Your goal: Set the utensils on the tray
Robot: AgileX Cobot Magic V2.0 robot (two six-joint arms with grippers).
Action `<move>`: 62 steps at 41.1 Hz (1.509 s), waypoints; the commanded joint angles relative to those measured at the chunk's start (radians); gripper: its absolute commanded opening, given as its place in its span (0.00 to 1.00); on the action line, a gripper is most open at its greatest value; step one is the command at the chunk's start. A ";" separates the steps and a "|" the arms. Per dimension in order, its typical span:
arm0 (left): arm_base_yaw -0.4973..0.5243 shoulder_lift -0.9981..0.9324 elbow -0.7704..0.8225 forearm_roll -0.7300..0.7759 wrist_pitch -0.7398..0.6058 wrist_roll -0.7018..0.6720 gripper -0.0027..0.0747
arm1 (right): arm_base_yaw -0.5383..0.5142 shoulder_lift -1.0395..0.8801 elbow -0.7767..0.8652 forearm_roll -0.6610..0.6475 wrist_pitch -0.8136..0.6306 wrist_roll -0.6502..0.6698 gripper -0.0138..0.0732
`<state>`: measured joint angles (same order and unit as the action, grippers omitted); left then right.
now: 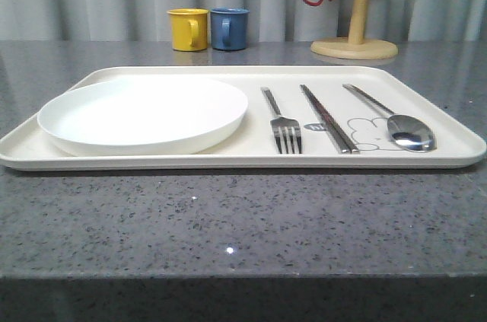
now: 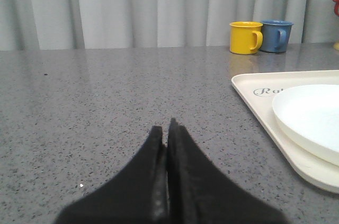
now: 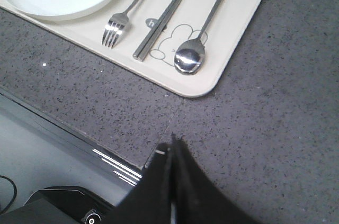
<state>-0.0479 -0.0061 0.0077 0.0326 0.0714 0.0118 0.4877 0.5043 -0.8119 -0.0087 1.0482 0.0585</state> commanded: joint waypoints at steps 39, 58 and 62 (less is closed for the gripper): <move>-0.008 -0.023 0.000 -0.008 -0.092 0.000 0.01 | -0.251 -0.247 0.261 0.016 -0.407 -0.007 0.08; -0.008 -0.023 0.000 -0.008 -0.092 0.000 0.01 | -0.448 -0.531 0.769 0.043 -0.997 -0.007 0.08; -0.008 -0.023 0.000 -0.008 -0.092 0.000 0.01 | -0.470 -0.531 0.829 0.067 -1.084 -0.007 0.08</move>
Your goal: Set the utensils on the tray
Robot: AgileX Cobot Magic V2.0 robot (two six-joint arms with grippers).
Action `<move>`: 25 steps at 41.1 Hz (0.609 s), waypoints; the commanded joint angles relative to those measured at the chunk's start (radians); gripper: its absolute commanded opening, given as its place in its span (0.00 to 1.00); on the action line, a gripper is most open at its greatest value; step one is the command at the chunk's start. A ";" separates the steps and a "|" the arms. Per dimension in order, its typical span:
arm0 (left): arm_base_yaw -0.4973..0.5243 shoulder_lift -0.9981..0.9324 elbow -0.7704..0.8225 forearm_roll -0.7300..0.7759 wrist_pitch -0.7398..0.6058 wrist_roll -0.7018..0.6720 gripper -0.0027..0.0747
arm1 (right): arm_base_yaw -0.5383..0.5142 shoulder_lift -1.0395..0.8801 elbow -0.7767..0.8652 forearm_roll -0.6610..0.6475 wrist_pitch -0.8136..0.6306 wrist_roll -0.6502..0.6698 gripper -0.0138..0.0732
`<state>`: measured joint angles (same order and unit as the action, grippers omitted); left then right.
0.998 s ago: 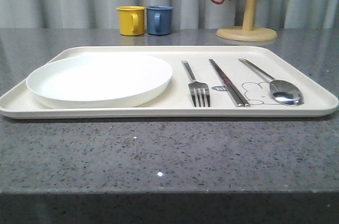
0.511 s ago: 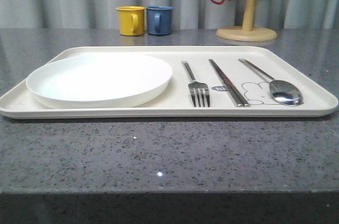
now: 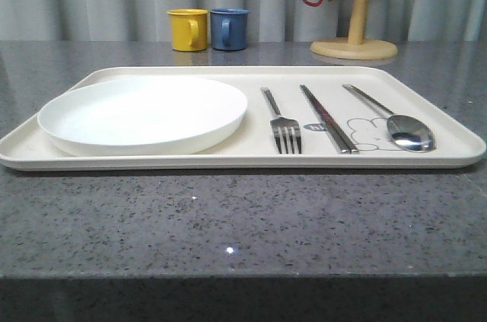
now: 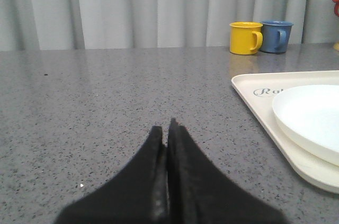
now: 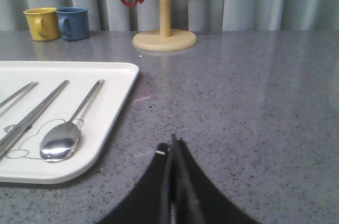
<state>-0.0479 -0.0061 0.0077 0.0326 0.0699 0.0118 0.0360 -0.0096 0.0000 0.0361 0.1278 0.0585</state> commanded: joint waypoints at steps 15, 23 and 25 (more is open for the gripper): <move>-0.008 -0.023 0.000 -0.008 -0.091 0.000 0.01 | -0.021 -0.017 0.026 0.036 -0.184 -0.007 0.08; -0.008 -0.023 0.000 -0.008 -0.091 0.000 0.01 | -0.051 -0.017 0.026 0.036 -0.184 -0.007 0.08; -0.008 -0.023 0.000 -0.008 -0.091 0.000 0.01 | -0.044 -0.017 0.026 0.036 -0.184 -0.007 0.08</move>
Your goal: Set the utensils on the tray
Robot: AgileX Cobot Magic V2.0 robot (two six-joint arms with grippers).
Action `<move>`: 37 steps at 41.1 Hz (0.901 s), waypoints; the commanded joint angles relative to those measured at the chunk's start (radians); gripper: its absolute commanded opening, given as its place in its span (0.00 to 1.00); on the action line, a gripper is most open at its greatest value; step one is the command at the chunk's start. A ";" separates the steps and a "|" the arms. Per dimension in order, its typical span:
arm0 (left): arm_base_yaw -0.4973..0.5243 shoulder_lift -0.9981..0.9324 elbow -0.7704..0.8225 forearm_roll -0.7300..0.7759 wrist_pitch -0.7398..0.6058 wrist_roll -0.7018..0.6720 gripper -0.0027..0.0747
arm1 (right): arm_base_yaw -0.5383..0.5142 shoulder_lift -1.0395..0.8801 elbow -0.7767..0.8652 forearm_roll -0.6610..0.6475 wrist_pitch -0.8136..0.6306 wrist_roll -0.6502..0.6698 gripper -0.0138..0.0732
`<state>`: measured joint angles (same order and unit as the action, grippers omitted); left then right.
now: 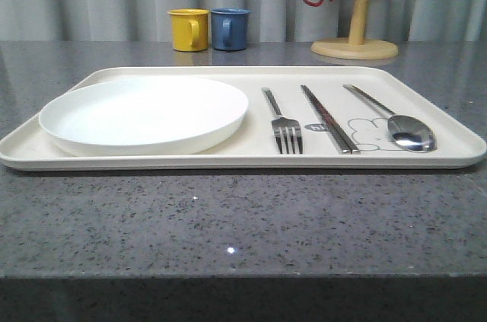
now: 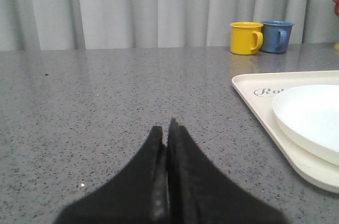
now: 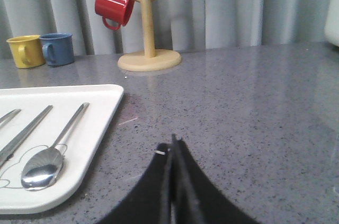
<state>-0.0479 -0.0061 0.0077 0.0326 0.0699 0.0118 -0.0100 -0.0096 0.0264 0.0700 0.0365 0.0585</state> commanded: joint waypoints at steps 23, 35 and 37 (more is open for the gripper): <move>-0.008 -0.023 0.000 -0.008 -0.091 0.000 0.01 | 0.030 -0.017 0.000 0.002 -0.092 -0.007 0.08; -0.008 -0.023 0.000 -0.008 -0.091 0.000 0.01 | 0.029 -0.017 0.000 0.002 -0.092 -0.007 0.08; -0.008 -0.023 0.000 -0.008 -0.091 0.000 0.01 | 0.029 -0.017 0.000 0.002 -0.092 -0.007 0.08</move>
